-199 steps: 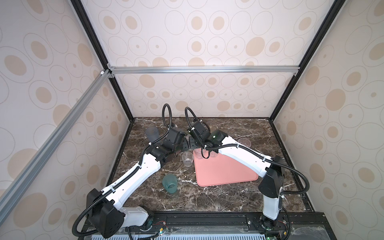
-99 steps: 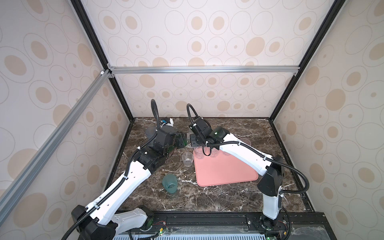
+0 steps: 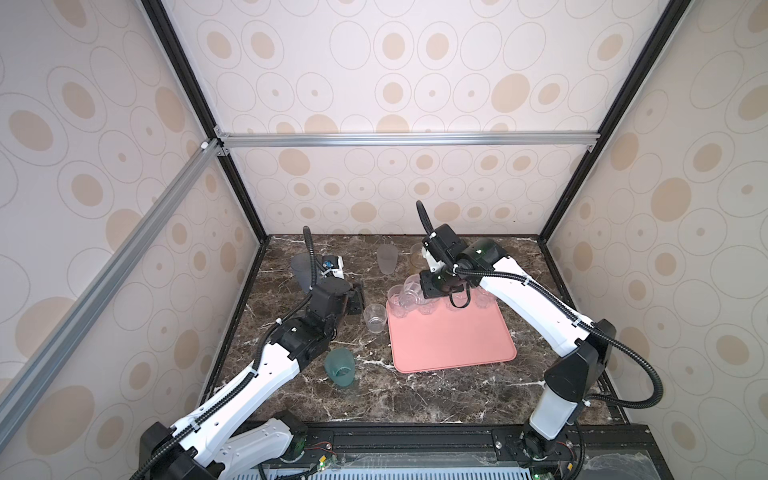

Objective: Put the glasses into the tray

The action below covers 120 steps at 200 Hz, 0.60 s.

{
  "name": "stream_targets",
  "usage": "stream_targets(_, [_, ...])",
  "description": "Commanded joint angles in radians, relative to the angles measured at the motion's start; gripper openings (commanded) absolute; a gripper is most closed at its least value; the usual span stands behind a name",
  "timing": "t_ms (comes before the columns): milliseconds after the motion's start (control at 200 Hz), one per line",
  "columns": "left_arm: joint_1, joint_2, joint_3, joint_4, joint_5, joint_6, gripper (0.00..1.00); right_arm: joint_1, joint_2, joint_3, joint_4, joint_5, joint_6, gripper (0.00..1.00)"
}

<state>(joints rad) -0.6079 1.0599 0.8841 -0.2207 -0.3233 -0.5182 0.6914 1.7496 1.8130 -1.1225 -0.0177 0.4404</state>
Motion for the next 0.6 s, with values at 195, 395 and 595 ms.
stream_targets(195, [-0.003,0.057,-0.060,0.107,0.050,-0.017,0.66,0.024,0.062,-0.128,-0.019,0.009,0.034,0.01])
stream_targets(395, [-0.003,0.068,-0.089,0.115,0.055,-0.030,0.66,0.045,0.129,-0.133,0.018,0.088,0.050,0.00])
stream_targets(595, [-0.003,0.075,-0.098,0.118,0.061,-0.032,0.67,0.064,0.192,-0.123,0.041,0.140,0.064,0.00])
